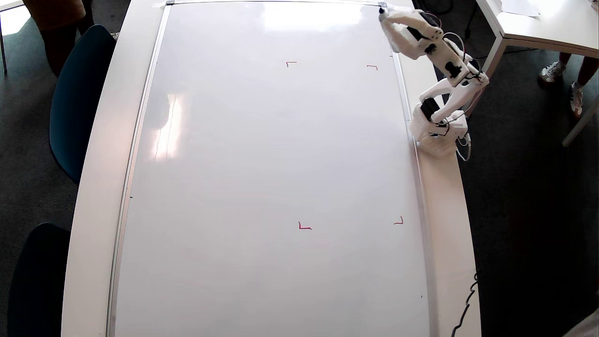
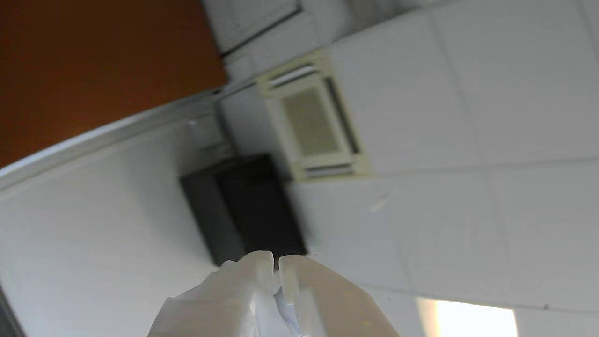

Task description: Draw on a whiteboard a robot head using a pen attached to the gripper

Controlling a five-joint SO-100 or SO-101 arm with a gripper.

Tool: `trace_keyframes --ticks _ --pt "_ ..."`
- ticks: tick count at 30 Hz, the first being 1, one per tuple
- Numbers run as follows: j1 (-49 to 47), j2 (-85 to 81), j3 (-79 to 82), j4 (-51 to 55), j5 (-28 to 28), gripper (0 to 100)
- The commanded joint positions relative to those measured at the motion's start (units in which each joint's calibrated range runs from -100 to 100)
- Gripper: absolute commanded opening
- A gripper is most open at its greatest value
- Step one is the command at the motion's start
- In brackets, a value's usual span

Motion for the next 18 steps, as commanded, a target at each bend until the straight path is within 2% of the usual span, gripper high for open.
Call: trace_keyframes --ticks 1,2,3,8,12,18 --pt "0.46 2.63 -6.70 24.38 0.16 1" --pt "0.46 3.56 -7.97 29.07 0.16 1" --pt "0.46 6.26 -10.97 38.98 0.16 1" --pt "-0.06 17.64 -21.41 65.47 0.16 1" --pt "-0.06 28.00 -31.13 75.64 0.11 1" --pt "-1.31 39.38 -37.58 78.94 0.11 1"
